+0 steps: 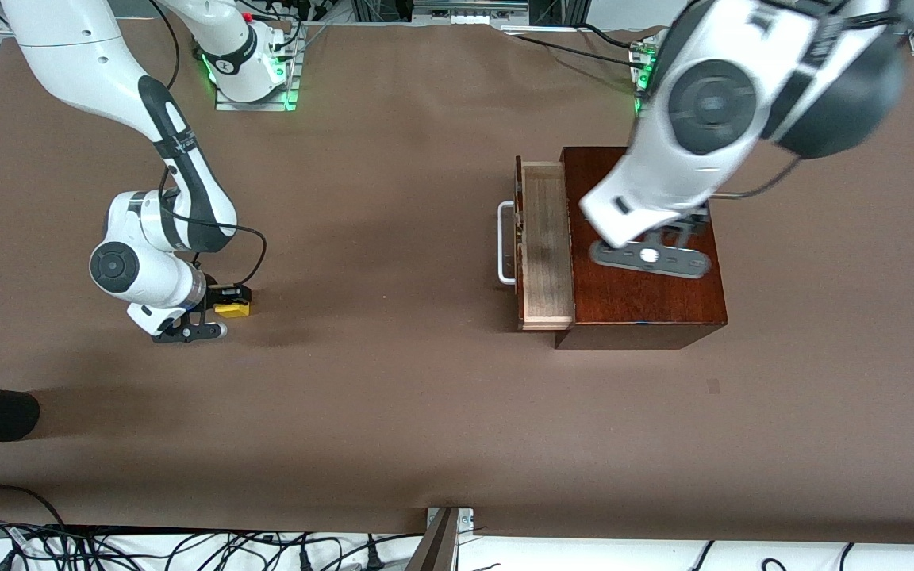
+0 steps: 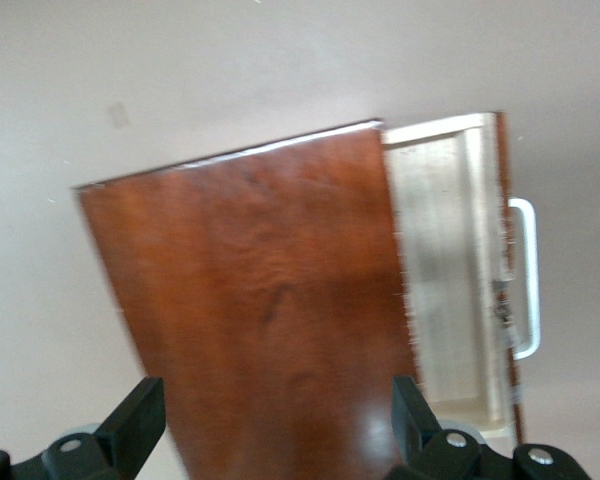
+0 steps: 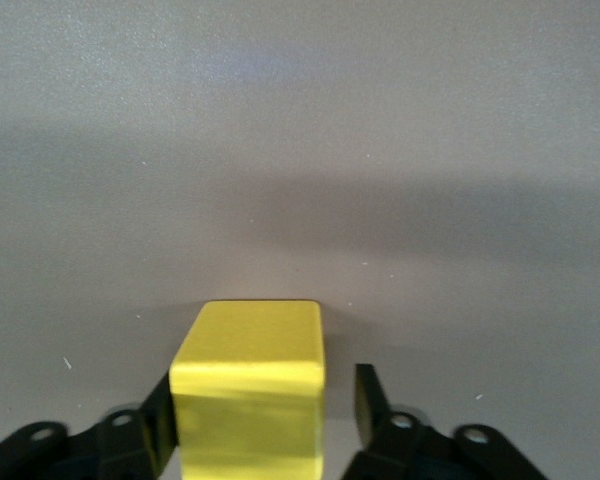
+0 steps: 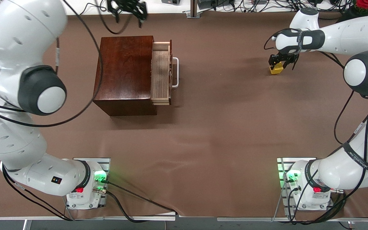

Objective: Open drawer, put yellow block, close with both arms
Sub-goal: 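Grasp the yellow cube with the right gripper while the left gripper withdraws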

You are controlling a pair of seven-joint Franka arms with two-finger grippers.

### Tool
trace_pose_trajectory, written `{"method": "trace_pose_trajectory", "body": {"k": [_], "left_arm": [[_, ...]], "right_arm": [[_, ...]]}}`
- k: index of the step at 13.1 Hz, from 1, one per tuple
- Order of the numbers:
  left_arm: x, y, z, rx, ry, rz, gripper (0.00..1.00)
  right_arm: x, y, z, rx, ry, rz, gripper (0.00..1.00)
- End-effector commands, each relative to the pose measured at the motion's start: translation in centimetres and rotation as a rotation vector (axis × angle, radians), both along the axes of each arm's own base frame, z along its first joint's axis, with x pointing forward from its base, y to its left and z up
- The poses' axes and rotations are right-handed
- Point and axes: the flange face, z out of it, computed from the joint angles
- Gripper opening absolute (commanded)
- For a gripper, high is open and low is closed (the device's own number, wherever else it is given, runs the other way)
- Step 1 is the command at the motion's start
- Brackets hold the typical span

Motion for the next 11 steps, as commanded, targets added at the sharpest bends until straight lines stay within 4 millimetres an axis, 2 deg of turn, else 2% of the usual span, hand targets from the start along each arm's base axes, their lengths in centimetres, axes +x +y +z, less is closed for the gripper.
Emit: {"method": "trace_pose_trajectory", "body": {"k": [1, 2, 3, 4, 5, 7, 8, 9, 11], "left_arm": [[0.0, 5.1, 2.0, -0.041, 0.028, -0.064, 1.0], [-0.2, 6.5, 3.2, -0.048, 0.013, -0.076, 1.0], [0.0, 8.6, 3.7, -0.051, 0.014, -0.065, 1.0], [-0.3, 10.4, 4.4, -0.052, 0.023, -0.054, 1.0], [-0.6, 11.9, 5.3, -0.051, 0.03, -0.053, 1.0], [-0.9, 13.2, 6.2, -0.029, 0.018, -0.023, 1.0], [-0.8, 13.6, 6.2, -0.024, 0.015, -0.013, 1.0], [-0.6, 14.7, 6.1, -0.023, 0.011, 0.008, 1.0], [-0.9, 17.6, 5.5, -0.01, -0.057, 0.066, 1.0]], "right_arm": [[0.3, 0.2, 0.4, 0.015, -0.012, -0.003, 0.39], [0.6, 0.5, 0.7, 0.016, -0.018, 0.0, 0.26], [0.8, 0.8, 1.2, 0.018, -0.027, 0.012, 0.21], [1.2, 1.6, 2.2, 0.023, -0.037, 0.03, 0.2], [1.5, 3.8, 4.9, 0.04, -0.041, 0.062, 0.2], [2.0, 7.8, 9.0, 0.062, 0.016, 0.137, 0.2], [1.6, 10.3, 9.9, 0.077, 0.046, 0.183, 0.2], [1.3, 13.9, 11.9, 0.104, 0.023, 0.239, 0.2], [0.1, 19.3, 15.3, 0.134, 0.002, 0.338, 0.2]]}}
